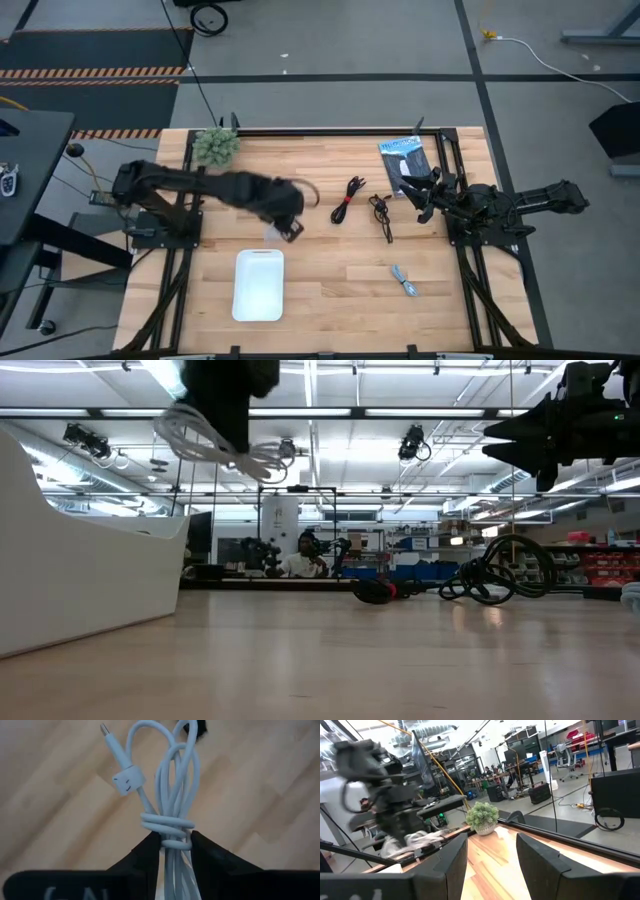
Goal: Pick and place USB-C Cables
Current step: Put the white charger cable into the white bin
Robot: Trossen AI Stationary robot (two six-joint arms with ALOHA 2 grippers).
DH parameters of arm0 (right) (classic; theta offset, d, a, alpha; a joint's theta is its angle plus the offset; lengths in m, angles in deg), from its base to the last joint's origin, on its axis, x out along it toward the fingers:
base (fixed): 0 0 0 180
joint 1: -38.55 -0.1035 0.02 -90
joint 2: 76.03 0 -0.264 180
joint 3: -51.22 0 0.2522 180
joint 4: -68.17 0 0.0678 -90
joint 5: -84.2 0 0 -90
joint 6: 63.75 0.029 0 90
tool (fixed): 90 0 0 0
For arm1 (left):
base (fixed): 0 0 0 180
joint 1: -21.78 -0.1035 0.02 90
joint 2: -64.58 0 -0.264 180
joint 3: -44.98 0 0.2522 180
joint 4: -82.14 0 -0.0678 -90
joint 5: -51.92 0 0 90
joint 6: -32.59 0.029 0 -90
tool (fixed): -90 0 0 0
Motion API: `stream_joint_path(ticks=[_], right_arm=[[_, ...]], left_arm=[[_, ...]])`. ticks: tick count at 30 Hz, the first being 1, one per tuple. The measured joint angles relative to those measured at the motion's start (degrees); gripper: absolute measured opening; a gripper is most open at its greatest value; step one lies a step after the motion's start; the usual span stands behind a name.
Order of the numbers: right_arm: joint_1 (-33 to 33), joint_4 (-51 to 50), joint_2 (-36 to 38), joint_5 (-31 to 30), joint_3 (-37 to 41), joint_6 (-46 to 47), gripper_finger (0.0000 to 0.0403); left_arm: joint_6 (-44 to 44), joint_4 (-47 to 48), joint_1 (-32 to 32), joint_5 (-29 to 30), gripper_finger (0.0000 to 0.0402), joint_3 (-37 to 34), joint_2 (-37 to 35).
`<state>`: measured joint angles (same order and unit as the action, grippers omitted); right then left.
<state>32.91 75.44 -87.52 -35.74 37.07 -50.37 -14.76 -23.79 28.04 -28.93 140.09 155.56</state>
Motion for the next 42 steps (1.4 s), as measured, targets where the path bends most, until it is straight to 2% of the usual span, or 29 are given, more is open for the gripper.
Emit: stream_joint_path(ticks=[11, 20, 26, 30, 42], right_arm=[[0.0, 0.0, 0.0, 0.0, 0.0, 0.0, 0.0176], [0.0, 0.0, 0.0, 0.0, 0.0, 0.0, 0.0176], [0.0, 0.1, 0.0, 0.0, 0.0, 0.0, 0.0176], [0.0, 0.3, 0.0, 0.0, 0.0, 0.0, 0.0176], [0.0, 0.3, 0.0, 0.0, 0.0, 0.0, 0.0176]], left_arm=[[-32.3, -0.2, 20.3, 5.5, 0.0103, 0.0, 0.9], [-55.4, 0.2, 32.9, 12.0, 0.0103, 0.0, 1.7], [-69.5, 6.1, 39.3, 13.5, 0.0103, 0.0, 6.4], [-73.3, 8.3, 39.9, 13.6, 0.0103, -0.1, 9.5], [-74.3, 9.1, 37.0, 12.3, 0.0103, -0.1, 14.1]])
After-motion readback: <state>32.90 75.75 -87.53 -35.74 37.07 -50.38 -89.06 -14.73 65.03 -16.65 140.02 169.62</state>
